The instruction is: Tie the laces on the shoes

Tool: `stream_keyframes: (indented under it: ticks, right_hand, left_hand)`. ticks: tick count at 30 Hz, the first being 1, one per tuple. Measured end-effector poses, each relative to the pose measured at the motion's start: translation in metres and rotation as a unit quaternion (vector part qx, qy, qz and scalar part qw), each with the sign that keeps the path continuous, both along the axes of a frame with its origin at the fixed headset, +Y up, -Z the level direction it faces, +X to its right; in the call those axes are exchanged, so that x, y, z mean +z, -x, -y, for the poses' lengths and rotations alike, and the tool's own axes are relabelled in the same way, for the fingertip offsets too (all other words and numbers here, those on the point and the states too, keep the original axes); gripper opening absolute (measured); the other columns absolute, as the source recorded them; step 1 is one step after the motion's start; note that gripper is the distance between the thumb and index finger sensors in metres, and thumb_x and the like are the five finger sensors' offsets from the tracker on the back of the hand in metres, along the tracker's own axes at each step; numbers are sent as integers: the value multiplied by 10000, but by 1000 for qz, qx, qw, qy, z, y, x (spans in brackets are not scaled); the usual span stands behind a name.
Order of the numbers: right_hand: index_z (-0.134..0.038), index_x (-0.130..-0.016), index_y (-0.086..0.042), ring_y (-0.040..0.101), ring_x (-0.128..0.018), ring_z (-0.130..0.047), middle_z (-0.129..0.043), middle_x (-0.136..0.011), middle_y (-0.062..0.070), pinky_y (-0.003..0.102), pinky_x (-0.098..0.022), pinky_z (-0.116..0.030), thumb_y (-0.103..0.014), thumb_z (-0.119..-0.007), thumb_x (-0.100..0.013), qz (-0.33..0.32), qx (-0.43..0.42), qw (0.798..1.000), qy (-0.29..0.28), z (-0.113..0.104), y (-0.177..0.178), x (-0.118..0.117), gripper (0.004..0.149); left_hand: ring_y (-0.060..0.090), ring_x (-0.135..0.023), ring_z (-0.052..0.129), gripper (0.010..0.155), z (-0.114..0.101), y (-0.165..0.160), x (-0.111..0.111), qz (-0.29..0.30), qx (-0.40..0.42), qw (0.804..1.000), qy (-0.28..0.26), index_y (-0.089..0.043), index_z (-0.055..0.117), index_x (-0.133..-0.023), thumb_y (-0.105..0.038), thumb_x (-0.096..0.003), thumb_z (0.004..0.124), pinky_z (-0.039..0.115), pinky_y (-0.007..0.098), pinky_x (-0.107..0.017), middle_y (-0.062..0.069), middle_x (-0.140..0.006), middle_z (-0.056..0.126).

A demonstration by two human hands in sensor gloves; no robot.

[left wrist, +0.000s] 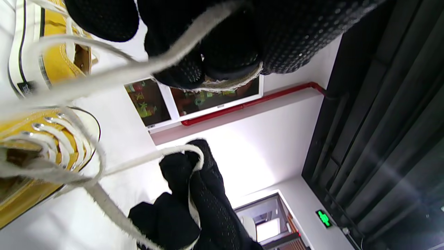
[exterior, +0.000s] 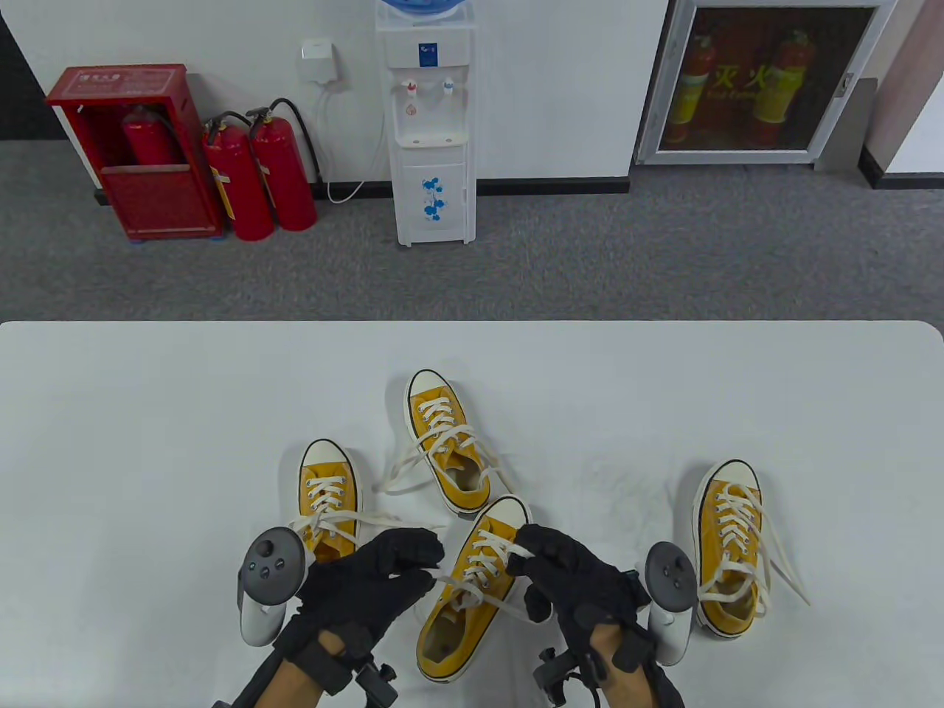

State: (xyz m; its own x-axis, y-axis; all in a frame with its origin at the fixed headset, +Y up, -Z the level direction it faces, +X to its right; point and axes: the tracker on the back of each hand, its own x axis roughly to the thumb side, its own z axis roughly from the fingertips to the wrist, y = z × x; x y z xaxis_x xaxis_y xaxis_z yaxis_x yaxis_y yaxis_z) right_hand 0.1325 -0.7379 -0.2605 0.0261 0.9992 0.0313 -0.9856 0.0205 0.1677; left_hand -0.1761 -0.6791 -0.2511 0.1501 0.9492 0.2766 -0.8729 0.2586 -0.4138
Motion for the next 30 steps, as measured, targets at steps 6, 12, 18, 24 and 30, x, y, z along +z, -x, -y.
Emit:
stream_keyframes:
  ticks: [6, 12, 18, 24, 30]
  right_hand:
    - [-794, -932, -233, 79, -258, -1010, -887, -894, 44, 446, -428, -840, -262, -844, -458, -26, -1, 1000, -15, -3, 12, 2, 477]
    - [-726, -977, -243, 115, -325, -1003, -813, -966, 38, 472, -480, -802, -225, -841, -448, -75, 6, 997, -34, -6, 25, 3, 542]
    - [-676, -1006, -233, 140, -377, -993, -763, -1002, 52, 494, -514, -772, -210, -852, -437, -106, 51, 992, -49, -8, 37, 4, 597]
    - [-608, -1038, -224, 142, -395, -982, -678, -1048, 74, 497, -518, -762, -240, -902, -420, -127, 149, 979, -62, -9, 49, 6, 685]
    - [-699, -997, -210, 141, -344, -992, -784, -981, 82, 490, -487, -782, -224, -922, -406, -116, 217, 965, -85, -10, 59, 9, 632]
  left_hand:
    - [291, -820, 979, 482, 1, -14, 4, 48, -1, 999, 3, -354, 722, -978, -372, -504, 809, 709, 628, -676, -54, -803, 932]
    - [283, -812, 990, 483, 1, -30, 10, 94, 8, 995, 12, -352, 713, -984, -375, -508, 796, 718, 621, -673, -53, -809, 927]
    - [278, -805, 993, 481, 2, -40, 13, 132, 23, 991, 27, -356, 708, -987, -380, -513, 787, 731, 608, -666, -56, -812, 922]
    - [271, -808, 994, 482, 0, -45, 16, 162, 62, 984, 44, -356, 699, -994, -383, -519, 780, 738, 599, -666, -60, -821, 914]
    - [270, -814, 991, 484, -3, -43, 16, 175, 97, 979, 51, -360, 693, -997, -385, -521, 777, 735, 595, -674, -62, -828, 909]
